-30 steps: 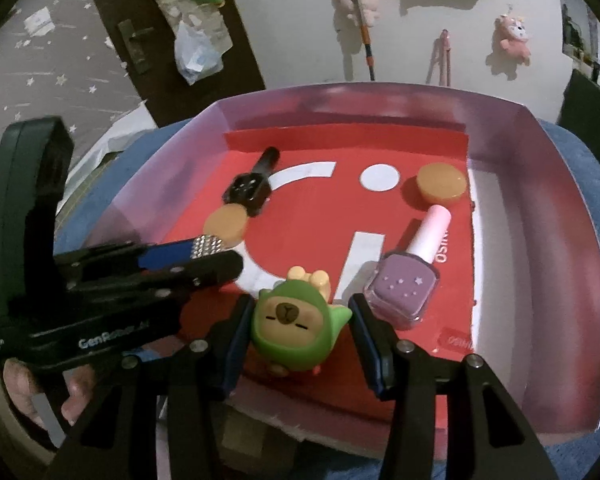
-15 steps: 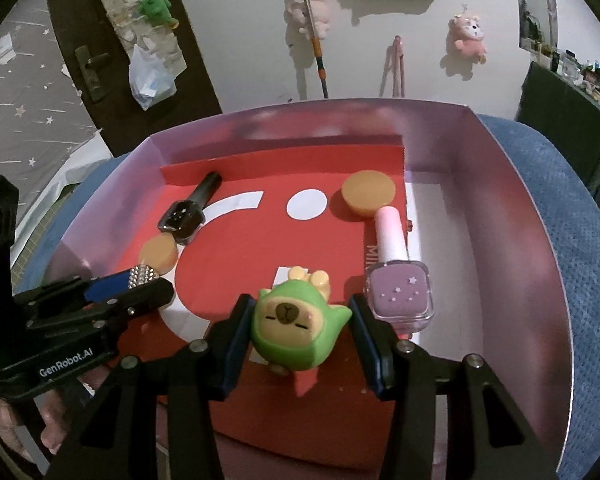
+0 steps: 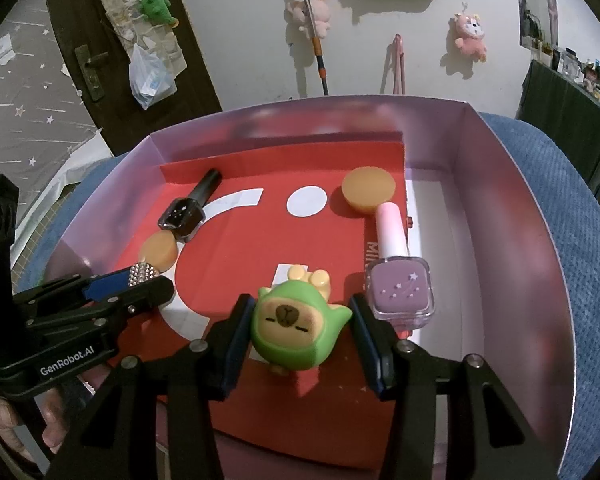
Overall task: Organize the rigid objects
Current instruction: 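Lower both items onto the tray floor and open both grippers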
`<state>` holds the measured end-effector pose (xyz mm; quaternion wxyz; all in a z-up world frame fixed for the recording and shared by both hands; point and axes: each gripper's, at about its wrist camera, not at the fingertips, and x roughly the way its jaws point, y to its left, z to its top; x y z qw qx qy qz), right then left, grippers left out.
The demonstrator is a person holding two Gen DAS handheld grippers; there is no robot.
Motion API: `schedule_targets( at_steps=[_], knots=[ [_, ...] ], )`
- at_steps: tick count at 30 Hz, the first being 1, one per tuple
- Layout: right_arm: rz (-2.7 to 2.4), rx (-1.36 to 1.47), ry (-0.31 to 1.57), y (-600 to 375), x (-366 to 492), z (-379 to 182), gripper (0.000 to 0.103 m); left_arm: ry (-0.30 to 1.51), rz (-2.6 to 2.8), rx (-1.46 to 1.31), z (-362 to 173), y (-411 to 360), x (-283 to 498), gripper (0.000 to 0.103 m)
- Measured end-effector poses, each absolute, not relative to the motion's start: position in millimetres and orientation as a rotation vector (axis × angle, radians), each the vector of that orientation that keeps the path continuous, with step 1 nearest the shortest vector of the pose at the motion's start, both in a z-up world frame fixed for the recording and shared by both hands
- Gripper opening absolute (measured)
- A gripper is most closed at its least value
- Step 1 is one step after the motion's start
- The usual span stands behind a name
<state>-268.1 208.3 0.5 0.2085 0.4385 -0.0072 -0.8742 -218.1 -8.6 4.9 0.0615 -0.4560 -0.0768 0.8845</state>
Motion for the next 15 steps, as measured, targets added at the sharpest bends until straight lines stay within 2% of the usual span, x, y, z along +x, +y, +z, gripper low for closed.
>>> schedule_targets(
  at_steps=[8, 10, 12, 15],
  knots=[
    [-2.431, 1.225, -0.009, 207.1, -266.5, -0.1, 0.052, -0.242, 2.672, -1.383, 5.6, -7.2, -219.0, 0.037],
    [-2.432, 1.220, -0.016, 208.0, -265.9, 0.2, 0.052, -0.246, 2.670, -1.381, 5.9, -7.0, -218.8, 0.040],
    [-2.437, 1.214, -0.015, 208.3, -265.3, 1.0, 0.052, -0.249, 2.675, -1.378, 6.5, -7.0, -218.1, 0.049],
    [-2.438, 1.210, -0.016, 209.3, -264.2, 2.0, 0.053, -0.244, 2.686, -1.379, 6.8, -6.0, -216.0, 0.050]
  ],
)
